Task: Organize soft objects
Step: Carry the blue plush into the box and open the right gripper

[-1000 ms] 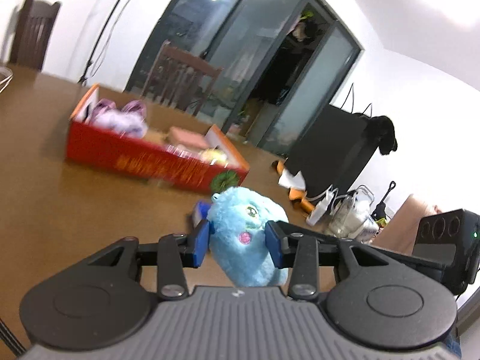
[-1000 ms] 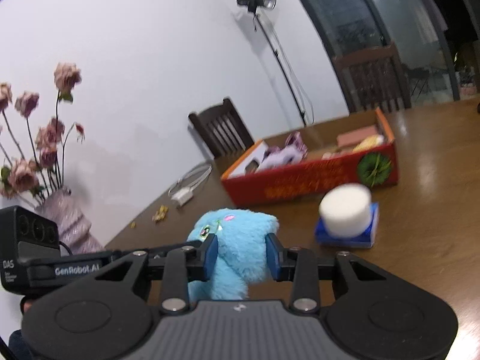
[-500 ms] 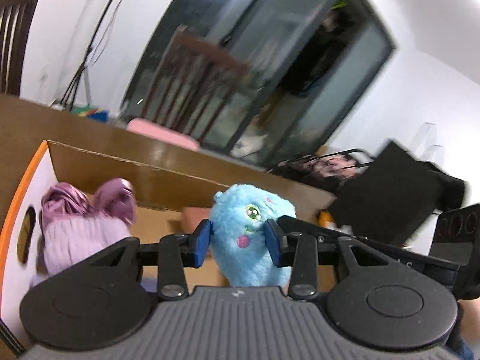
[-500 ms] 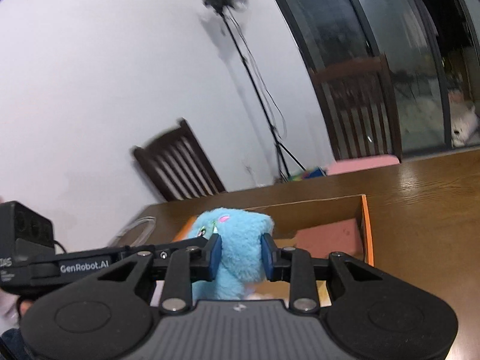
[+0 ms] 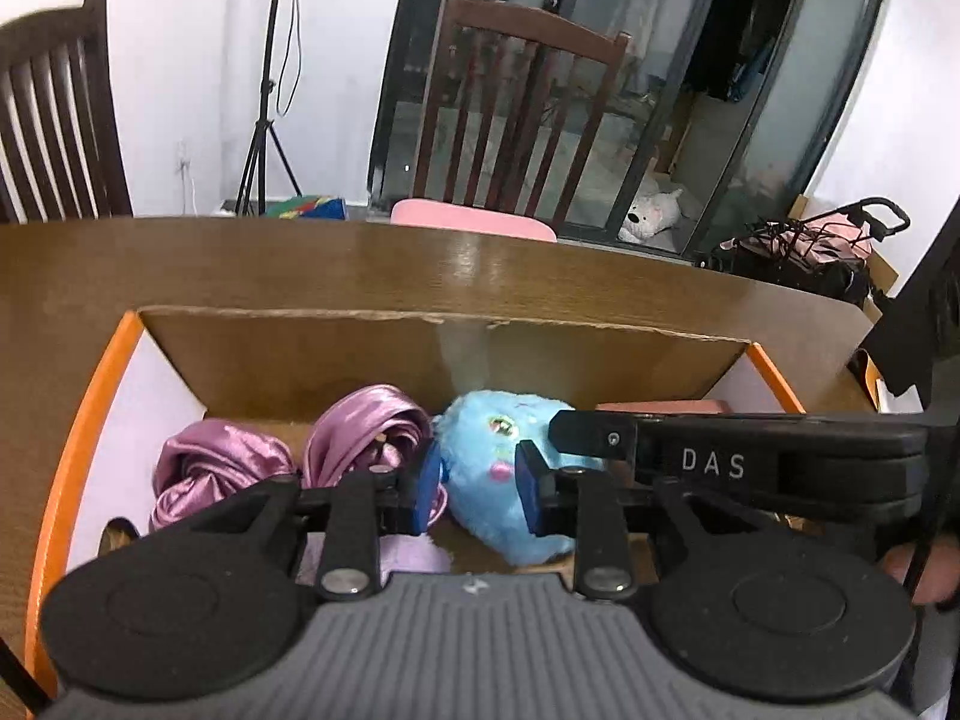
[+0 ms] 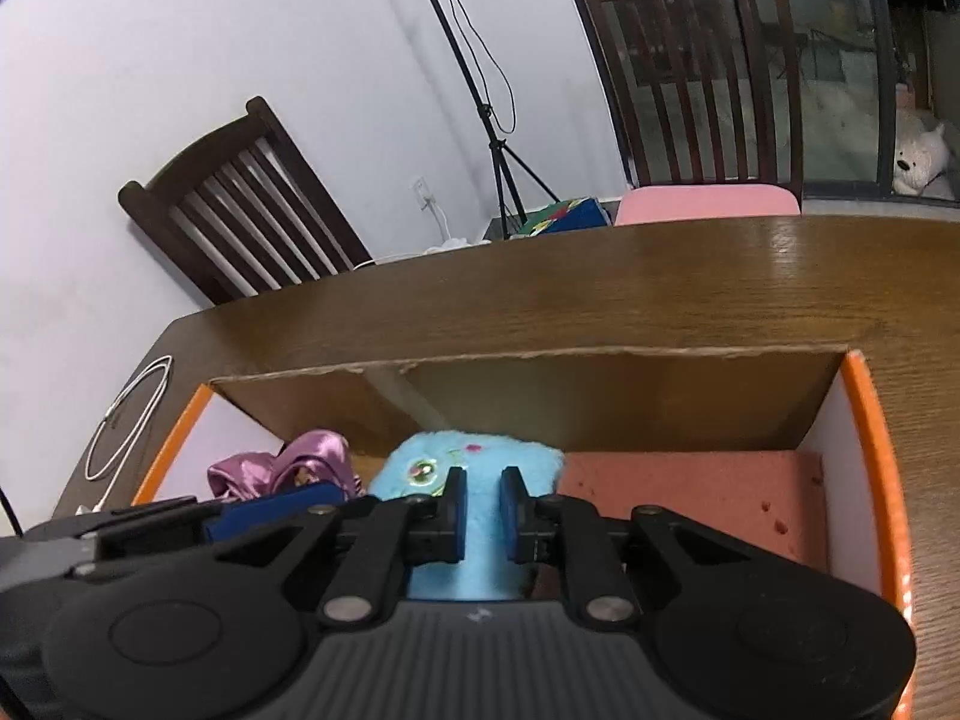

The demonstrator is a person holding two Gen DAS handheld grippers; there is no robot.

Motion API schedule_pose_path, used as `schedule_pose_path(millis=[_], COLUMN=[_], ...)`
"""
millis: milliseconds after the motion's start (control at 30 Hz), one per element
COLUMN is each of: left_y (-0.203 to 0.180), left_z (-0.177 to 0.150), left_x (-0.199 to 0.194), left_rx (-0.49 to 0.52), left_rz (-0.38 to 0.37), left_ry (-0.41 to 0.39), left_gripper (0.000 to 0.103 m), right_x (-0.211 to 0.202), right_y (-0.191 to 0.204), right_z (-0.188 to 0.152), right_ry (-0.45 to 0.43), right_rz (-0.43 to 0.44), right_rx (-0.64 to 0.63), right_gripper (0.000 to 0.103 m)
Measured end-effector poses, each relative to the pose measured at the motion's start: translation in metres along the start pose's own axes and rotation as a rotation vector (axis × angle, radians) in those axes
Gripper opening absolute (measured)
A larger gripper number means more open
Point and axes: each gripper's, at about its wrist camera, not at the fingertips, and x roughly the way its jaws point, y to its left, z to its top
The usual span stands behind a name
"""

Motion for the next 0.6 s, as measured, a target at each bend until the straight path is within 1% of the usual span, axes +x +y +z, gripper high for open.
schedule_pose_path(millis=[100, 200, 267, 333, 367, 467, 500, 533, 567, 600], left_y=[-0.005, -0.014, -0.02, -0.024, -0.026, -0.03, -0.031, -0.032, -0.033, -0.035], left_z=[-0.003, -0.006, -0.008, -0.012, -0.014, -0.024, -0.027, -0.03, -0.035, -0.039], left_x=[-0.022, -0.057, -0.086, -0.125, -0.14, -0.195, -0.21, -0.227, -0.241, -0.252], left_rx=[0.015, 0.042, 0.071, 0.092, 0.098, 0.122, 0.127, 0.131, 0.133, 0.137], left_rz=[-0.004, -0.005, -0.008, -0.007, -0.002, 0.017, 0.021, 0.023, 0.024, 0.026], left_ry=[-0.035, -0.064, -0.091, -0.126, -0.14, -0.186, -0.198, -0.211, -0.223, -0.233], left_gripper=[0.033, 0.033, 0.033, 0.036, 0.039, 0.047, 0.051, 0.053, 0.056, 0.058], right_x=[-0.018, -0.051, -0.086, -0.127, -0.145, -0.205, -0.224, -0.243, -0.262, -0.278], right_y=[0.001, 0.01, 0.018, 0.023, 0.026, 0.034, 0.035, 0.037, 0.038, 0.039], right_z=[-0.003, -0.004, -0.005, -0.005, -0.005, -0.013, -0.016, -0.02, -0.025, -0.029], right_ry=[-0.033, -0.071, -0.106, -0.141, -0.156, -0.201, -0.217, -0.234, -0.249, -0.261], right_rz=[0.013, 0.012, 0.008, 0.003, -0.002, -0.021, -0.028, -0.038, -0.044, -0.047], right_rx=[-0.003, -0.036, -0.062, -0.086, -0.101, -0.144, -0.155, -0.163, -0.17, -0.174], right_gripper=[0.014, 0.014, 0.014, 0.017, 0.02, 0.026, 0.03, 0.033, 0.038, 0.041])
